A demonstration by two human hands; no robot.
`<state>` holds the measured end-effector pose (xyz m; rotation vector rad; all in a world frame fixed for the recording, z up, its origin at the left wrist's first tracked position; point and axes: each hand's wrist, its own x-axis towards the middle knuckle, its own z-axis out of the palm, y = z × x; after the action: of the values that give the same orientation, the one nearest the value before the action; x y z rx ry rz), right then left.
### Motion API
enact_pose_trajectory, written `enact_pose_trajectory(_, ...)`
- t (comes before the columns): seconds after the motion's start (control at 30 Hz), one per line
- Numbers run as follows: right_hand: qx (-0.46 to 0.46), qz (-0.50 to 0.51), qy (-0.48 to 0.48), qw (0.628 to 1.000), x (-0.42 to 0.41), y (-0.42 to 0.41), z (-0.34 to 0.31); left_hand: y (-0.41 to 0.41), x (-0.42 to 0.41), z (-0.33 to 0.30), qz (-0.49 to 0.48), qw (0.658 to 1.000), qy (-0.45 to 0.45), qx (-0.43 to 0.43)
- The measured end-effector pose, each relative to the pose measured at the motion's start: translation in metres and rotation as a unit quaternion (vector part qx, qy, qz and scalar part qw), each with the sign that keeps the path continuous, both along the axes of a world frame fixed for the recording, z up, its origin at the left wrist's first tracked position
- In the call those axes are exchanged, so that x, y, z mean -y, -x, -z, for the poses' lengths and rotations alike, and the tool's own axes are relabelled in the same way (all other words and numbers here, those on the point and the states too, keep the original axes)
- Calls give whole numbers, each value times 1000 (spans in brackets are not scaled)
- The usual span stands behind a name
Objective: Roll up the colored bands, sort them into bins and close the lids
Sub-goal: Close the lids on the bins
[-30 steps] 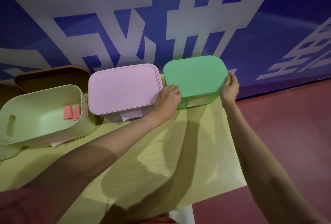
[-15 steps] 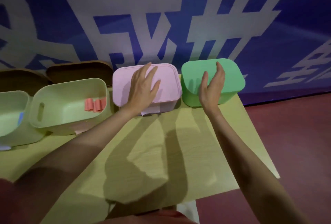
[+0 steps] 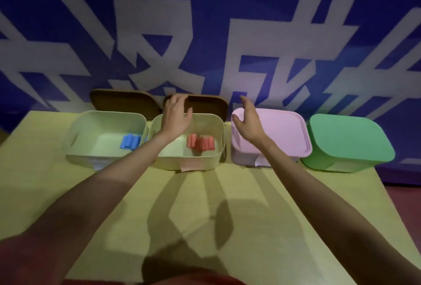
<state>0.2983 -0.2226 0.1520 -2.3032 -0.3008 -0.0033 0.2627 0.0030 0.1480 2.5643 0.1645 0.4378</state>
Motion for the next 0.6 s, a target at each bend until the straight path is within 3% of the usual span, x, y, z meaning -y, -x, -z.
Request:
enact_pose_trajectory(0.33, -122, -7, 110, 986, -49, -73, -4, -68, -59, -4, -17, 995, -65, -69)
enact_pose_trajectory(0.6, -63, -10, 146, 987, -64, -79, 20, -65, -67, 15, 42, 989, -95, -110)
